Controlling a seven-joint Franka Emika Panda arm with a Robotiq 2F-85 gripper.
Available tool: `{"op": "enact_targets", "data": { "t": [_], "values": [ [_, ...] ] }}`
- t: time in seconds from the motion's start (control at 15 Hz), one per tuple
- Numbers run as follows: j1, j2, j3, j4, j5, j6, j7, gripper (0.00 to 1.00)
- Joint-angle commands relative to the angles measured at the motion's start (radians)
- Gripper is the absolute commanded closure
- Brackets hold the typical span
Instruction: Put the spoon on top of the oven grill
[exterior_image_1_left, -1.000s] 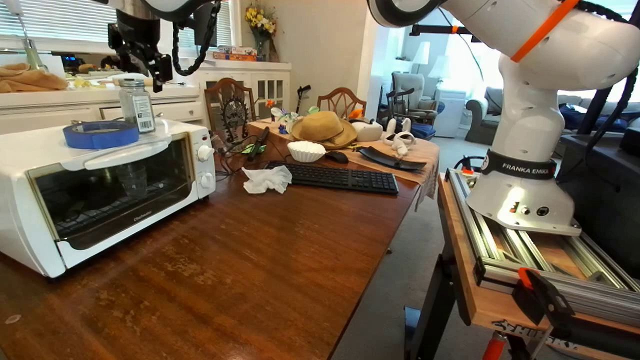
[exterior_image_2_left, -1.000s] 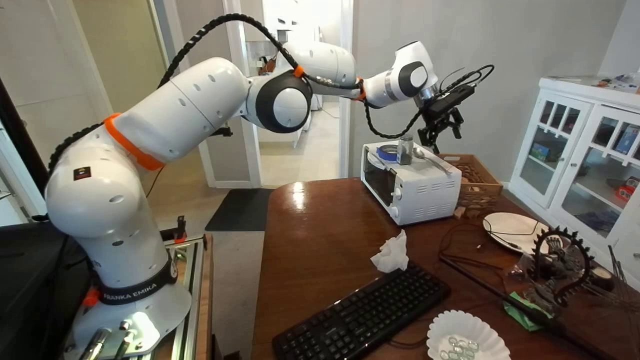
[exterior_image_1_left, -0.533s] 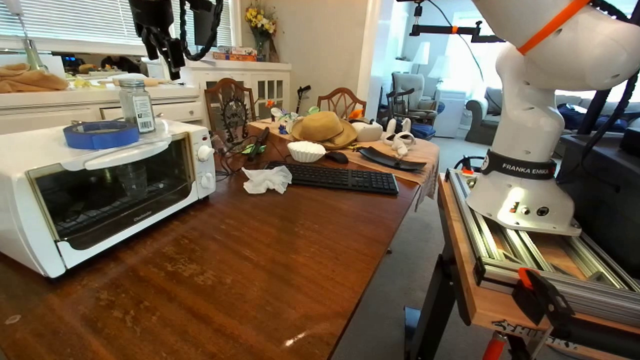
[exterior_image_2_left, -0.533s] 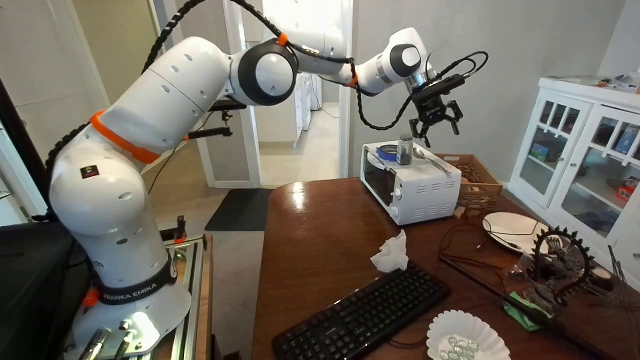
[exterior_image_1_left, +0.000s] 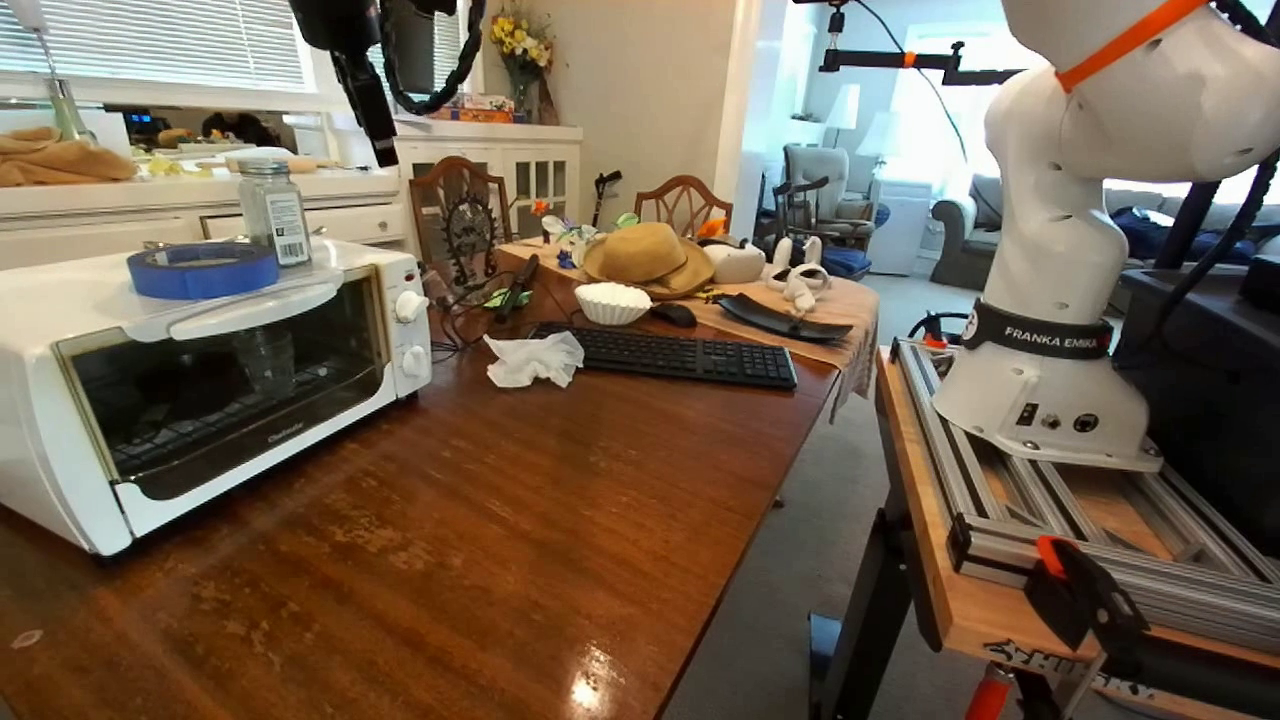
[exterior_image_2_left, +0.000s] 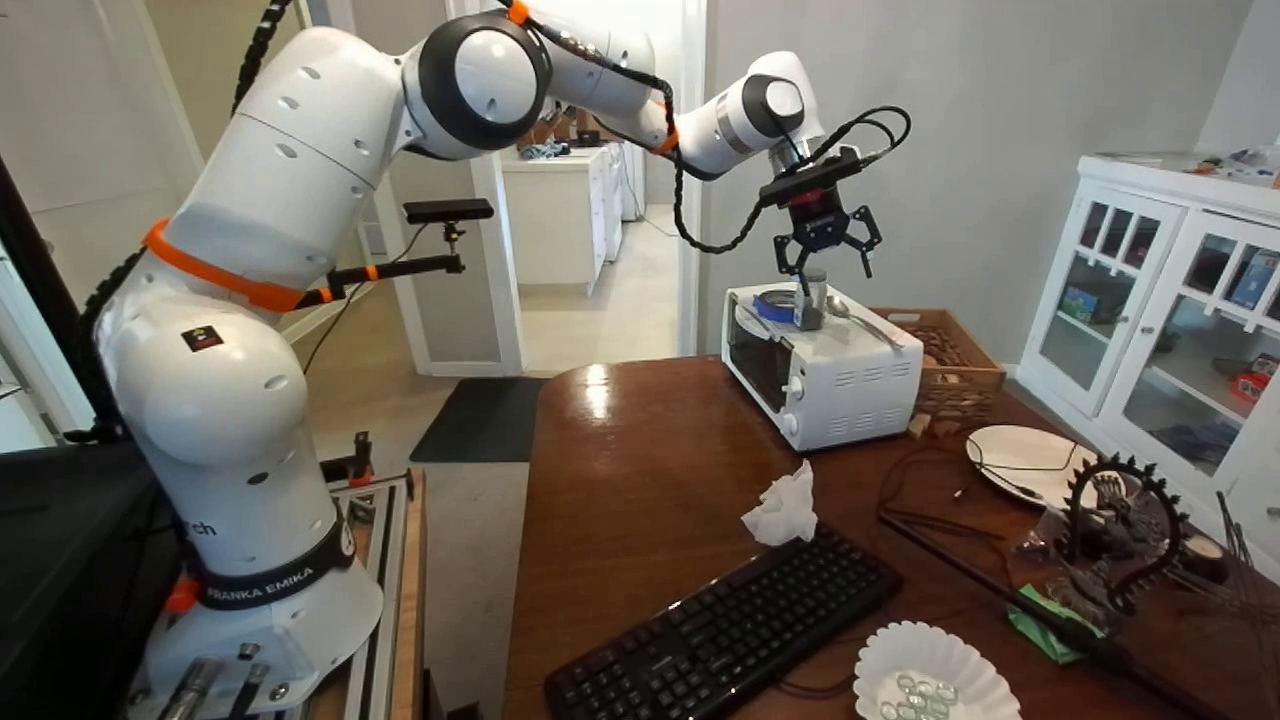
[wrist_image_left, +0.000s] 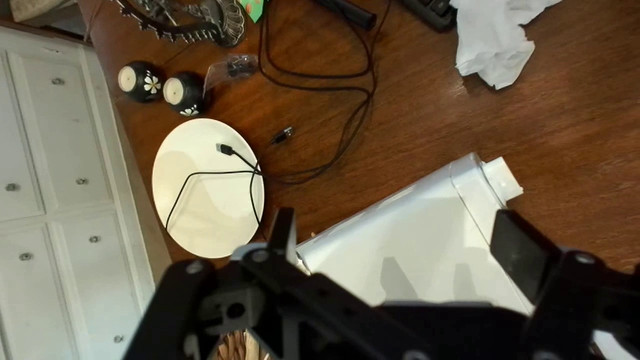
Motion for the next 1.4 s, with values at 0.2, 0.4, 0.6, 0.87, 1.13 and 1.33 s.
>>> {"op": "enact_targets", "data": {
  "t": [0.2, 0.4, 0.6, 0.87, 1.13, 1.33],
  "values": [
    [-0.085, -0.008, 0.123, 0.016, -0.082, -0.021, 0.032, 0.0],
    [-0.111, 0.004, 0.154, 0.026, -0.059, -0.081, 0.15, 0.0],
    [-0.082, -0.033, 0.099, -0.047, -0.019, -0.084, 0.304, 0.0],
    [-0.118, -0.091, 0.162, -0.133, -0.065, -0.077, 0.544, 0.0],
    [-0.162, -0.099, 0.268, -0.198, -0.003, 0.011, 0.574, 0.0],
    [-0.169, -0.096, 0.313, -0.224, 0.004, 0.046, 0.581, 0.0]
  ]
}}
